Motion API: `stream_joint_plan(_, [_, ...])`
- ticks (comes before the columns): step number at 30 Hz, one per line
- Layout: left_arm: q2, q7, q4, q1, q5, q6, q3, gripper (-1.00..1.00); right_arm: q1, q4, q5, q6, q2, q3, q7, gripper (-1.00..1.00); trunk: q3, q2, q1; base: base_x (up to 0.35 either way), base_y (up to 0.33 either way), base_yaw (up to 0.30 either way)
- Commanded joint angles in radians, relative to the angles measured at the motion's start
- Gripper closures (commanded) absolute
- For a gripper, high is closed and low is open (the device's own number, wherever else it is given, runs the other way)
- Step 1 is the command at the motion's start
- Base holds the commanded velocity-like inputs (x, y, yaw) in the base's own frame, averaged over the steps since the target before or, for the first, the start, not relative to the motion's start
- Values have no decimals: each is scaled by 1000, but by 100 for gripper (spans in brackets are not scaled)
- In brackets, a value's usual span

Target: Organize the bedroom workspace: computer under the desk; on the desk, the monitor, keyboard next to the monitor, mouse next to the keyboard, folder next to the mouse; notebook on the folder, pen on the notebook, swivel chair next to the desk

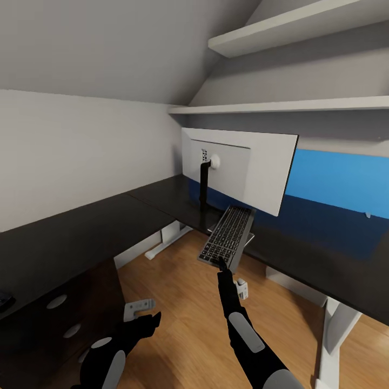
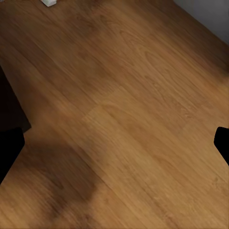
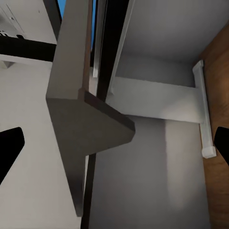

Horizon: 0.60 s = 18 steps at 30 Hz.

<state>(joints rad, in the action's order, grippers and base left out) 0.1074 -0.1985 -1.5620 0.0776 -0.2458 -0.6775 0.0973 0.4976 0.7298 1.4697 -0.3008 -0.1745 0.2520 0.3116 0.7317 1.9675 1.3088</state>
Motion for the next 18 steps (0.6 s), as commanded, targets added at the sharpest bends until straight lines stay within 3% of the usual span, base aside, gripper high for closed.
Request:
stream_joint_plan(1, [0, -9, -1, 1, -11, -4, 1, -100, 1, -1, 11, -4, 0, 3, 6, -100, 1, 0, 0, 0, 0, 0])
stream_joint_plan(18, [0, -9, -1, 1, -12, -5, -1, -100, 1, 0, 5, -5, 0, 6, 9, -100, 1, 0, 0, 0, 0, 0])
